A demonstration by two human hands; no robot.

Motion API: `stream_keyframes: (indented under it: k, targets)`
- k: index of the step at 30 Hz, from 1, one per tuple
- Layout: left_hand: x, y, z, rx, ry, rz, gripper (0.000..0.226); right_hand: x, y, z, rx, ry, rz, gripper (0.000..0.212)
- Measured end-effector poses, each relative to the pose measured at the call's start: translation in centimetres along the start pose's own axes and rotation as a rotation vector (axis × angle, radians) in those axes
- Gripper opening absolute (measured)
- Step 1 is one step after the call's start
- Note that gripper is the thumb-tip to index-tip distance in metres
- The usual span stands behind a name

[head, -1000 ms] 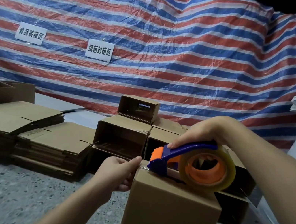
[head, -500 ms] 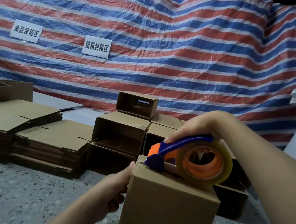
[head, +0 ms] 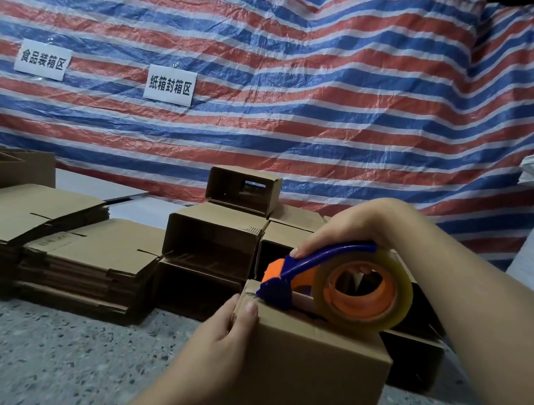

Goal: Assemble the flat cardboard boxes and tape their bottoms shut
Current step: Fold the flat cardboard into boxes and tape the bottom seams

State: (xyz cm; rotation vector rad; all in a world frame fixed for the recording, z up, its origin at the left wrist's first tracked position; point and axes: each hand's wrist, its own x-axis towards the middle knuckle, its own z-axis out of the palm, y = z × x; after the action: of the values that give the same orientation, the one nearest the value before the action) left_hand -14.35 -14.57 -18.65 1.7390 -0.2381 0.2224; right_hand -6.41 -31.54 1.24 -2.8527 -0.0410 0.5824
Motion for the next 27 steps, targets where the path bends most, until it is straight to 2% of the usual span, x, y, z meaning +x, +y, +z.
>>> stream_keyframes:
  k: [2, 5, 10, 15, 20, 25, 27]
  targets:
    - [0.6, 0.1, -0.8, 0.148, 0.015, 0.049, 0.071, 0.1, 0.0, 0.0, 0.004, -0.006, 0.007, 0.05]
    - [1.3, 0.7, -1.8, 0.515, -0.051, 0.246, 0.076, 0.2, -0.1, 0.0, -0.017, -0.003, 0.019, 0.053]
    - [2.1, 0.6, -2.6, 0.883, -0.039, 0.362, 0.082, -0.1, 0.4, -0.5, -0.04, 0.011, 0.066, 0.062]
    - [2.5, 0.8, -2.5, 0.981, -0.026, 0.391, 0.087, -1.7, 2.9, -1.9, -0.099, -0.025, 0.144, 0.084]
    - [2.3, 1.1, -2.4, 0.996, -0.038, 0.4, 0.09, -2.2, 6.0, -2.1, -0.124, -0.045, 0.219, 0.087]
    - [2.5, 2.7, -2.4, 1.192, -0.072, 0.437, 0.065, -1.1, 5.4, -1.2, -0.181, -0.03, 0.226, 0.075]
    - [2.6, 3.3, -1.6, 1.255, -0.091, 0.468, 0.064, -1.1, 5.5, -1.2, -0.155, -0.022, 0.237, 0.073]
